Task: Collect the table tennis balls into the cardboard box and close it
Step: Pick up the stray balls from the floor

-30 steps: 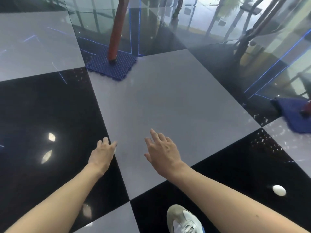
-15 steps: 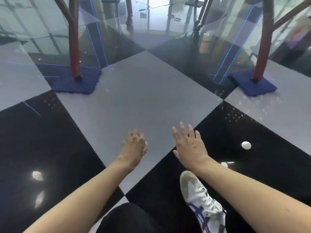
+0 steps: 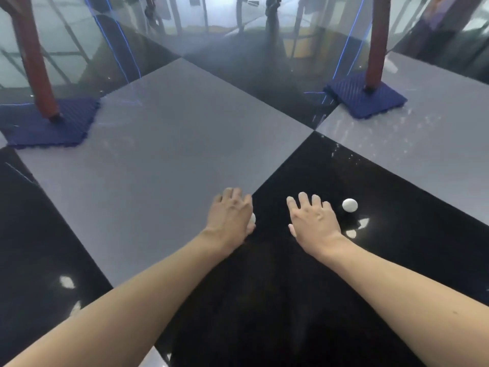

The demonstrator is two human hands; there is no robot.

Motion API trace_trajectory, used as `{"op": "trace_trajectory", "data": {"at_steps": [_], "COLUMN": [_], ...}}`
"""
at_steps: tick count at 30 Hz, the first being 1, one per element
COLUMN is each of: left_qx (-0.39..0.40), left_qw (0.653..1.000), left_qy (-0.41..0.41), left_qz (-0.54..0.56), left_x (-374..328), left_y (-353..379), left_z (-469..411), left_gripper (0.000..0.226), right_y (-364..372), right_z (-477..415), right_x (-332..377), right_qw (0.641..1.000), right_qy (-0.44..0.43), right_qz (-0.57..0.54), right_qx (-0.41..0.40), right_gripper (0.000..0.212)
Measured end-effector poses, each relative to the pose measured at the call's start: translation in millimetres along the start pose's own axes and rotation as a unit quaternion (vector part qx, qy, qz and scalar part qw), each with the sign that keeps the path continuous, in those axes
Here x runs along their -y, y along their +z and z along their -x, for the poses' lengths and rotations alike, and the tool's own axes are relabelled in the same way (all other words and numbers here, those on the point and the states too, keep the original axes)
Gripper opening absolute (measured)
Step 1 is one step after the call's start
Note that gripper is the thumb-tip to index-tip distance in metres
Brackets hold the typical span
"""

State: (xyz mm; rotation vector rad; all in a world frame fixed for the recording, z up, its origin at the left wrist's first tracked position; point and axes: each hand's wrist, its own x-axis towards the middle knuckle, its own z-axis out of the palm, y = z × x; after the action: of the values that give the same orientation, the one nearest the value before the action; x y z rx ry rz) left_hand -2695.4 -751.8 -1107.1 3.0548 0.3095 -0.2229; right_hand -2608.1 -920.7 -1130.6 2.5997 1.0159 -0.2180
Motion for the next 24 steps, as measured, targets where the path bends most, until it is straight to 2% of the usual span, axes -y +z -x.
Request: {"op": "trace_trajectory", "data": {"at_steps": [6, 11, 14, 19, 24], "left_qx": [0.005, -0.013, -0.009, 0.006, 0.022], "left_qw": [1.000, 1.000, 1.000, 0.999, 0.999], "left_qy": [0.008, 0.008, 0.017, 0.011, 0.003], "left_qz": [-0.022, -0.019, -0.022, -0.033, -0.045], "left_x": [-42, -71, -82, -86, -84], "left_y": [29, 38, 44, 49, 46], "left_z": [-31, -53, -60, -61, -56], "left_gripper": [0.029, 0.028, 0.029, 0.031, 0.030], "right_y": [48, 74, 90, 101, 99], "right_z": [-22, -44, -52, -55, -48], "right_x": [-74, -116, -127, -132, -125], "right_qw": [0.998, 0.994, 0.992, 0.985, 0.987], "right_qy": [0.037, 0.087, 0.097, 0.095, 0.072], "right_qz": [0.035, -0.005, -0.042, -0.083, -0.091], "right_qx": [0.032, 0.063, 0.064, 0.114, 0.111], "right_gripper": [0.066, 0.072, 0.071, 0.047, 0.046]}}
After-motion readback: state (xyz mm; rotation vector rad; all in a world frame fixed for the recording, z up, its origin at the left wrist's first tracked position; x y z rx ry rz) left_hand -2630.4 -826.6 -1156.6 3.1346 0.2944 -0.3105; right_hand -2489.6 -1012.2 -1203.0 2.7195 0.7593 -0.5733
